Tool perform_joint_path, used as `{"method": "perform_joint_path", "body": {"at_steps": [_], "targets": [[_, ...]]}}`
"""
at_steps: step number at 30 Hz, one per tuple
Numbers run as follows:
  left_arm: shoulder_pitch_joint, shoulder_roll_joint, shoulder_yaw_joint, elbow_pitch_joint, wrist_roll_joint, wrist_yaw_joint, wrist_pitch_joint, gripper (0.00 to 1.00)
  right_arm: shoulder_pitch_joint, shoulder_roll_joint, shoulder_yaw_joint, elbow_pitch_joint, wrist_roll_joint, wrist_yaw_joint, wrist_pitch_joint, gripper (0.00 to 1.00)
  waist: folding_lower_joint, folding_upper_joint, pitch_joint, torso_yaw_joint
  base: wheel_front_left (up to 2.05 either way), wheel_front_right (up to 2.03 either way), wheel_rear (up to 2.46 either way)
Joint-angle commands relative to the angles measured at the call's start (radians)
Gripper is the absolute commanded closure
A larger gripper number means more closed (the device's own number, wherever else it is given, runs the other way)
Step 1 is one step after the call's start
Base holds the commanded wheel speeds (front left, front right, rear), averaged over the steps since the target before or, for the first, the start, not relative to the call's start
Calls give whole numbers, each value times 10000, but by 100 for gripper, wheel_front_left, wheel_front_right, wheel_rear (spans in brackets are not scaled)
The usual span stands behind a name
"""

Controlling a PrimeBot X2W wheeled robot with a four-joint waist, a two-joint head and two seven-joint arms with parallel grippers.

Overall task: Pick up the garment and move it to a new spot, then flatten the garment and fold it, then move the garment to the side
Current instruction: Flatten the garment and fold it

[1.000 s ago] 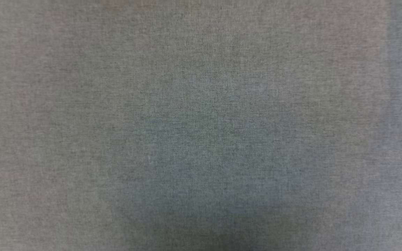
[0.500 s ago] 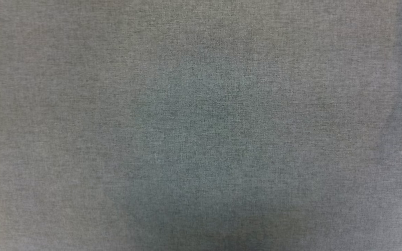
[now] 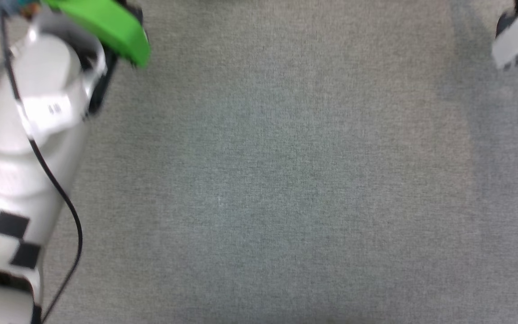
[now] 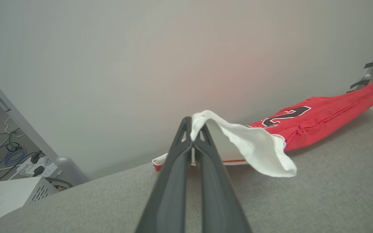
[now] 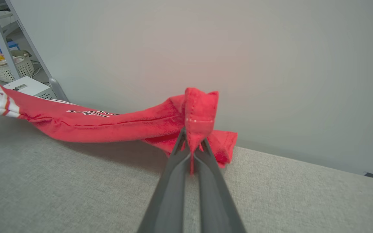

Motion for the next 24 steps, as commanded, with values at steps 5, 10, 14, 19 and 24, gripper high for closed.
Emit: {"method": "perform_joint_path", "body": {"at_steps": [5,10,14,19,24], "targets": [[2417,323,-131,-460,-395,320,68,100,1891,-333,371,-263,1022,-11,278,100,1,0,-2030,301,0,0,0],[4196,742,-186,-1054,-847,540,486,100,3245,-602,630,-494,1806,-11,557,100,1,0,-2800,388,0,0,0],[5455,1144,-320,-1821,-1160,644,988,100,4109,-803,693,-568,2287,-11,737,100,1,0,-3290,474,0,0,0],[6924,1667,-538,-2990,-1517,825,1656,100,5099,-935,612,-430,2707,-11,904,100,1,0,-3845,596,0,0,0],[8141,2151,-857,-4108,-1848,987,2473,100,6040,-1057,594,-475,3180,-11,1177,100,1,0,-4377,715,0,0,0]]}}
